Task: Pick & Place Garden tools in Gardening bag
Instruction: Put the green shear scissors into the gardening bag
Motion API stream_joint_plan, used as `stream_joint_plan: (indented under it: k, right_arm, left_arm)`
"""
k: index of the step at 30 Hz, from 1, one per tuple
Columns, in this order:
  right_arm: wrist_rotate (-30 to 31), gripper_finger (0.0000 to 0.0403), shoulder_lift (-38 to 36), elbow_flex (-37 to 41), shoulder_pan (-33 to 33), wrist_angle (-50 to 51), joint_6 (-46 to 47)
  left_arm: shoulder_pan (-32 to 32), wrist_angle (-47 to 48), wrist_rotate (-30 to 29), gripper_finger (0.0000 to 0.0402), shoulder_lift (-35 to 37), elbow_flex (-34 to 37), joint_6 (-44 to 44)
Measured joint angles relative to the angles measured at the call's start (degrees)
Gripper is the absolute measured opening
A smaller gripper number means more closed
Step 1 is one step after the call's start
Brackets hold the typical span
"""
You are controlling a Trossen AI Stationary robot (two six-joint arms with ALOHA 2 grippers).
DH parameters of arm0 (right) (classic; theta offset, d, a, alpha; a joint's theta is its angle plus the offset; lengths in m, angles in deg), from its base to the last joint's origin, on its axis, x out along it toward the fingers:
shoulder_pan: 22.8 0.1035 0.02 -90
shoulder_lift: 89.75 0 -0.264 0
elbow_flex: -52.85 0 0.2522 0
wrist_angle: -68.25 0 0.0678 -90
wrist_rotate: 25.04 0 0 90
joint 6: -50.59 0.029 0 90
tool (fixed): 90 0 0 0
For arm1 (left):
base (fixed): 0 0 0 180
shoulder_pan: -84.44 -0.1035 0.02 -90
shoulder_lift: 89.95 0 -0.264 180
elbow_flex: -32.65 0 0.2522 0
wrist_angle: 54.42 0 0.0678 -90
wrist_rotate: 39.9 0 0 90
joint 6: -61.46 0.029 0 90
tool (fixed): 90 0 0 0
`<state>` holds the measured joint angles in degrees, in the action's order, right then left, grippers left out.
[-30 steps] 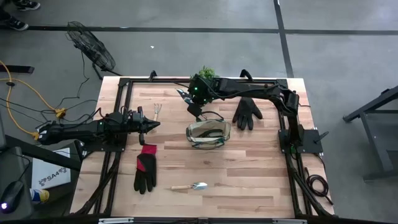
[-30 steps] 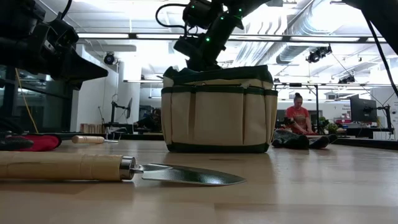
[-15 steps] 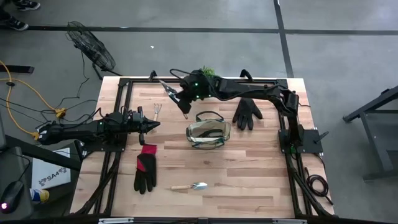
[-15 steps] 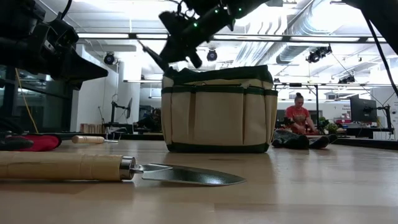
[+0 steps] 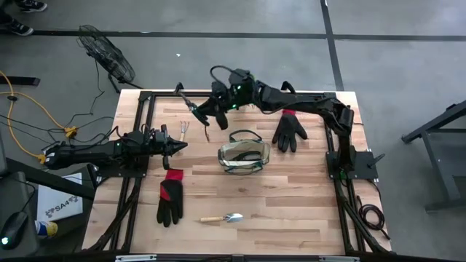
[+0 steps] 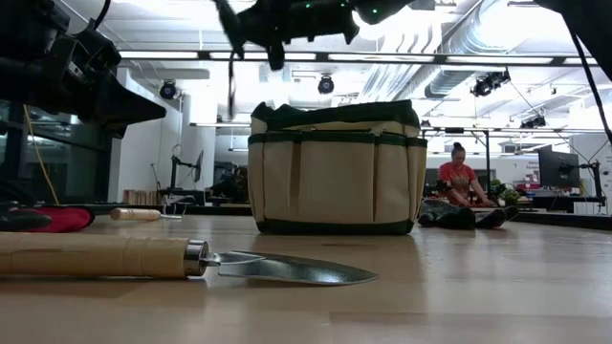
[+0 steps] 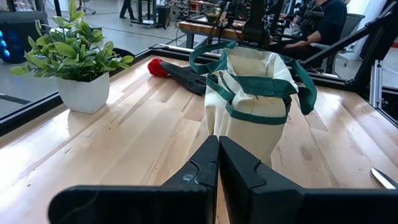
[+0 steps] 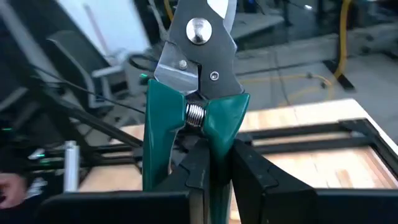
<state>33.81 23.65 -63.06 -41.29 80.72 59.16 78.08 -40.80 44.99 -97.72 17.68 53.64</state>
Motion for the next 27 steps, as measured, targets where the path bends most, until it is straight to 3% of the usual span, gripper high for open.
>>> stream_joint_plan:
  k: [7, 11, 16, 27]
  right_arm:
    - [-12.9, 0.0032, -1.7, 0.0, -1.0, -5.4, 1.3]
    - [-14.9, 0.0032, -2.6, 0.0, -1.2, -8.0, 2.1]
    - [-13.6, 0.0032, -4.0, 0.0, -2.0, -8.8, 2.3]
    - [-4.7, 0.0032, -10.8, 0.0, -2.5, -9.6, 1.8]
  left_arm:
    - [0.0, 0.0, 0.0, 0.001, 0.0, 0.0, 0.0]
    - [0.0, -0.1, 0.0, 0.001, 0.0, 0.0, 0.0]
    - [0.0, -0.1, 0.1, 0.001, 0.0, 0.0, 0.0]
    - [0.0, -0.1, 0.0, 0.001, 0.0, 0.0, 0.0]
